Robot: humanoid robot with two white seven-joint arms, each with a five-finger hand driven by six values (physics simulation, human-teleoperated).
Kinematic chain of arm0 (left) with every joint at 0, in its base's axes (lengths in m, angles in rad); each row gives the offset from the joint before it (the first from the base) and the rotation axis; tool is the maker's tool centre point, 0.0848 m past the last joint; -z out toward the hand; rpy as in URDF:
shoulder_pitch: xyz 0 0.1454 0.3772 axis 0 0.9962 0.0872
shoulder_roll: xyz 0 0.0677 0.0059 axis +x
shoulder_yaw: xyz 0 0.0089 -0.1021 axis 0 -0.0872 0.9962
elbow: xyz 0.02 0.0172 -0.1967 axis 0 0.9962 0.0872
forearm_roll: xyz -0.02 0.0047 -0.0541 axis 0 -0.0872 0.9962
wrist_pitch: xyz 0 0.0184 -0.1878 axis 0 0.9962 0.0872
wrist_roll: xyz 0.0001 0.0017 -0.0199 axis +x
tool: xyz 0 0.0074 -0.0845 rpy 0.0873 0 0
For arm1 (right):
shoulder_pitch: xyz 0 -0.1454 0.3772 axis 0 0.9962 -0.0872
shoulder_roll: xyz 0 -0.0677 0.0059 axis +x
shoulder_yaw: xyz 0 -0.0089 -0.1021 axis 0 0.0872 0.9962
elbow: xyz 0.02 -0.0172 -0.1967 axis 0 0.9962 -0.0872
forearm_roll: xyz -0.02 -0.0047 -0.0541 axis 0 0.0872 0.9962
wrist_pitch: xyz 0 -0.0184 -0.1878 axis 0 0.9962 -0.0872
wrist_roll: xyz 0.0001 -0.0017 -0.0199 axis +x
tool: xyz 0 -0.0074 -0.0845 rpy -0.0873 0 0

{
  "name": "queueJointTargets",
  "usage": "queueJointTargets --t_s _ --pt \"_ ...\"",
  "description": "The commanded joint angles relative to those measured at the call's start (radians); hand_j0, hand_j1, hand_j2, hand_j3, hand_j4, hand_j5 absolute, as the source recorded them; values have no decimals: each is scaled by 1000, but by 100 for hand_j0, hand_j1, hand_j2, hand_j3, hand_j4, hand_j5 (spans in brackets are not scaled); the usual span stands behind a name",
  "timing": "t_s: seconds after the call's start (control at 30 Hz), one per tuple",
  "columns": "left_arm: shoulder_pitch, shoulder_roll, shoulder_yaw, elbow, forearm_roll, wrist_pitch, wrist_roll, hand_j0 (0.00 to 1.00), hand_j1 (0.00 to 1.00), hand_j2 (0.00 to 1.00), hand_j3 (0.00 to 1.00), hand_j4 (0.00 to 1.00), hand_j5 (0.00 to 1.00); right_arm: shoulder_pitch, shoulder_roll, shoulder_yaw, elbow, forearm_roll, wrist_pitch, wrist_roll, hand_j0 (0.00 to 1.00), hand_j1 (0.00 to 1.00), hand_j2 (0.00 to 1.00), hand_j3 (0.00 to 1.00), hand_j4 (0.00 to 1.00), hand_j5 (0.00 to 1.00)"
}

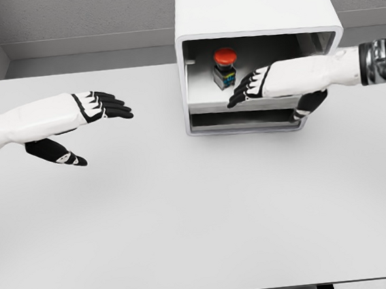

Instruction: Slide open multi-storey tabletop storage cabinets and put open load switch and slide close multi-storey tabletop storage cabinets

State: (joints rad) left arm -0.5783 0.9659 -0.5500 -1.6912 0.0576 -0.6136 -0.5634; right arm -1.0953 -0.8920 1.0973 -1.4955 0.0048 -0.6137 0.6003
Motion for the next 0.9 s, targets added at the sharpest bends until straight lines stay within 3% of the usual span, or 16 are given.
queueJointTargets --t_s 0.0,0.13,0.87 --pt "0 0 1 1 7 3 0 100 100 100 100 100 100 0 -16 -1 -64 -5 3 -7 100 100 100 100 100 100" --pt "2 2 1 1 7 3 0 100 100 100 100 100 100 9 -50 -1 -144 -5 3 -30 100 100 100 100 100 100" --pt "2 -6 -8 18 1 3 -1 100 100 100 100 100 100 138 -122 9 -146 -5 3 -33 100 100 100 100 100 100"
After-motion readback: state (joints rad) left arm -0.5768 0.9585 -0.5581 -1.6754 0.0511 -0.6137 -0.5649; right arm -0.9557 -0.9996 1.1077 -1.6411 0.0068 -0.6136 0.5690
